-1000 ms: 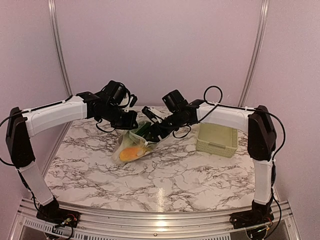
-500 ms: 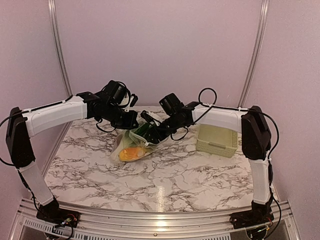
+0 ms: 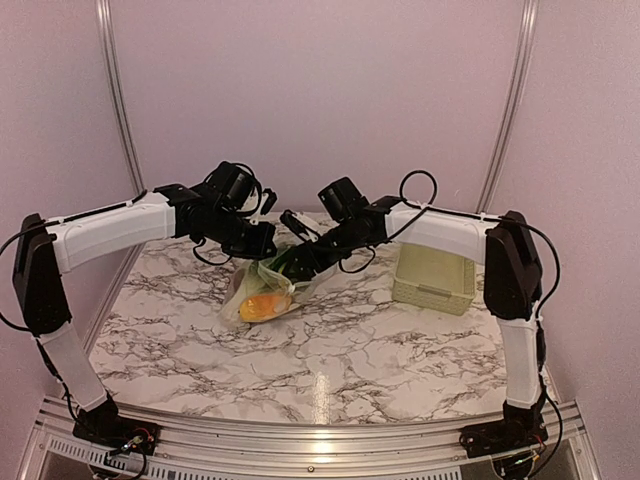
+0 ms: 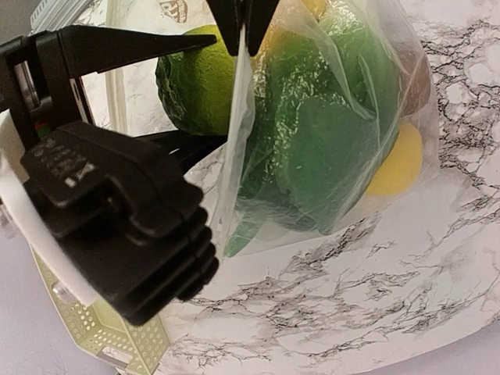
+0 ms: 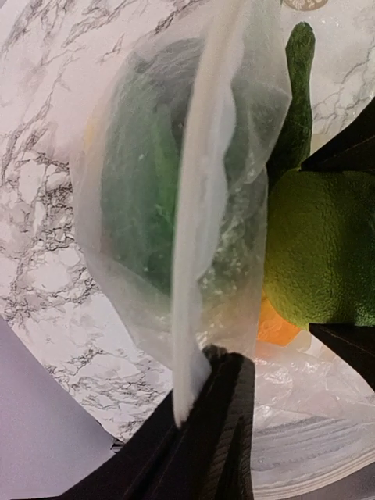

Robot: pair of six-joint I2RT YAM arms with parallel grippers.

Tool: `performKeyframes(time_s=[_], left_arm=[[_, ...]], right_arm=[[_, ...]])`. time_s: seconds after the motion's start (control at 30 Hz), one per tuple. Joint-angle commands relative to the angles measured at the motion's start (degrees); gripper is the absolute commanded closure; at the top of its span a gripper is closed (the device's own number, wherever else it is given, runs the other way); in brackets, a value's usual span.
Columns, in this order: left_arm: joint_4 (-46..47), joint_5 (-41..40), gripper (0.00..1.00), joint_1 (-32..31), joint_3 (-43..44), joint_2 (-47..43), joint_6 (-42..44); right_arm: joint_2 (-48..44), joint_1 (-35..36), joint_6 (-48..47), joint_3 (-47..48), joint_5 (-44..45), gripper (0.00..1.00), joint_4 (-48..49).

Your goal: Open the zip-top bag and remove the fake food

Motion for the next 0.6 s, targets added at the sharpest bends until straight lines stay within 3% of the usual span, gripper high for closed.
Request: performKeyframes(time_s=[0.0,0.33,0.57], left_arm=[[-0.61,-0.62,1.00,0.07,0.49,1.35,1.01],[-0.30,-1.67,1.00,1.75,2.68,3.46,-1.15],[-0.78,-1.27,1.00,3.54,4.37,4.22,-2.20]], right_arm=[[-4.56,-1.51,3.10,-0.19,-1.38,0.65,4.51],[-16.77,-8.12,12.77,-13.10,-6.55,0.64,21.48],[-22.25,-16.58,11.63,-17.99,-0.47,0.64,18.60]])
